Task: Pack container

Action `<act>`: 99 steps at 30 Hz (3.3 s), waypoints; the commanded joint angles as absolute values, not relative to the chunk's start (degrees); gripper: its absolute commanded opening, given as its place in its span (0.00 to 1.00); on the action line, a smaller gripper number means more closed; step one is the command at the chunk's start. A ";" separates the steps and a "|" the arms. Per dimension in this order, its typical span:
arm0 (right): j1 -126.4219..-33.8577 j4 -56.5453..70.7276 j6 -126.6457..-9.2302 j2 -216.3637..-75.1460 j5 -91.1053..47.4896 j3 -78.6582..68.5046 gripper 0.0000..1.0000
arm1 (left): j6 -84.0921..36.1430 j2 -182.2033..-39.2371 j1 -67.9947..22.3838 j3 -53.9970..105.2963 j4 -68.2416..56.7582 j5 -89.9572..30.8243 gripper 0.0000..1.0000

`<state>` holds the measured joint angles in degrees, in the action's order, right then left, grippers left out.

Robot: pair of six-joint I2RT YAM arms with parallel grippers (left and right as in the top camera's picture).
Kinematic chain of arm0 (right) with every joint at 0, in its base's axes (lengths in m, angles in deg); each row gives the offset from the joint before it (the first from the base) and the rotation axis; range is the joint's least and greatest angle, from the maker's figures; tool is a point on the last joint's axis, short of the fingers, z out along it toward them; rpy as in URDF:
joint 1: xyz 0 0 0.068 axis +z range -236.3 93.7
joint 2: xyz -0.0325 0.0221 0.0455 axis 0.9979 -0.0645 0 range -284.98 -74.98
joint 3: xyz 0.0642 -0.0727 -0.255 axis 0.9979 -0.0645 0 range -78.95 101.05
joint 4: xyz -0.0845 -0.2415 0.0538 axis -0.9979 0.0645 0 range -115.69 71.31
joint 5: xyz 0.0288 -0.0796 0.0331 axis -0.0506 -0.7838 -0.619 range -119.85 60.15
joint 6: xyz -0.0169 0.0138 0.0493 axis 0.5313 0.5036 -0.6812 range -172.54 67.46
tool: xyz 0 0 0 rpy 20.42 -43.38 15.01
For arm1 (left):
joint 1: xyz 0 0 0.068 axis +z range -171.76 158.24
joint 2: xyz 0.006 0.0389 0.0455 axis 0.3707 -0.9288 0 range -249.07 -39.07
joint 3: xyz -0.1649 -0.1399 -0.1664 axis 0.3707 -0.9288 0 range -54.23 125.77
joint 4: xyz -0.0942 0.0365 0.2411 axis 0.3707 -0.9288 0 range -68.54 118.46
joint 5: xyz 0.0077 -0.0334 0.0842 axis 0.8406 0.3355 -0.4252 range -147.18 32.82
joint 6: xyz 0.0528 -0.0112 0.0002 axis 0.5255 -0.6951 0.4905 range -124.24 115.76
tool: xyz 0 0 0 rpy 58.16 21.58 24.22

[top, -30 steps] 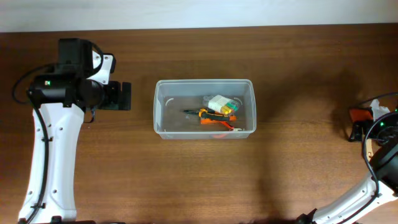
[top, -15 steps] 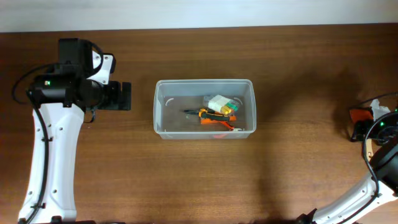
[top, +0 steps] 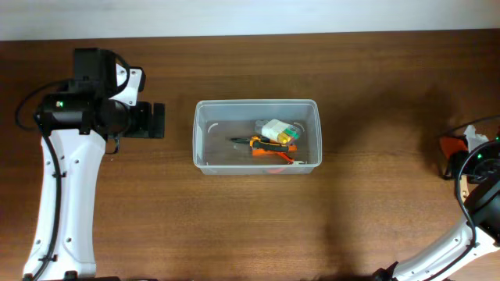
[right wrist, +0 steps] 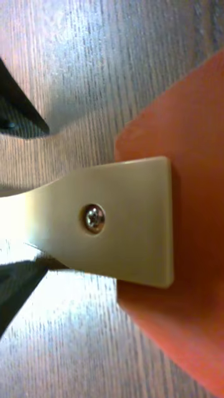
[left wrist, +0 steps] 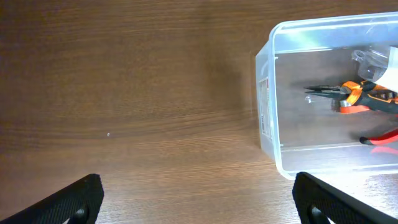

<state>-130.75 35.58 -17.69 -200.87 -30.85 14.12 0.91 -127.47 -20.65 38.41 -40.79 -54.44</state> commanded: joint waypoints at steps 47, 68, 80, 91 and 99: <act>-129.42 36.96 -19.39 -201.98 -32.00 14.93 0.21 | 1.02 -127.47 -20.52 39.46 -40.81 -54.64 0.99; -110.31 53.53 -20.01 -201.98 -32.00 49.31 0.17 | 1.02 -127.47 -20.52 39.46 -40.81 -54.64 0.99; -90.12 60.13 -19.98 -201.68 -31.85 64.81 0.17 | 1.04 -127.47 -20.52 39.46 -40.81 -54.64 0.99; -75.95 65.50 -19.98 -198.40 -31.35 65.23 0.17 | 1.04 -127.47 -20.52 39.46 -40.81 -54.64 0.99; -68.74 68.13 -19.77 -197.70 -31.33 65.23 0.17 | 1.02 -127.47 -20.52 39.46 -40.81 -54.64 0.99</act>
<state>-71.21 67.67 -19.57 -201.02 -32.11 64.00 0.91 -127.47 -20.65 38.41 -40.79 -54.44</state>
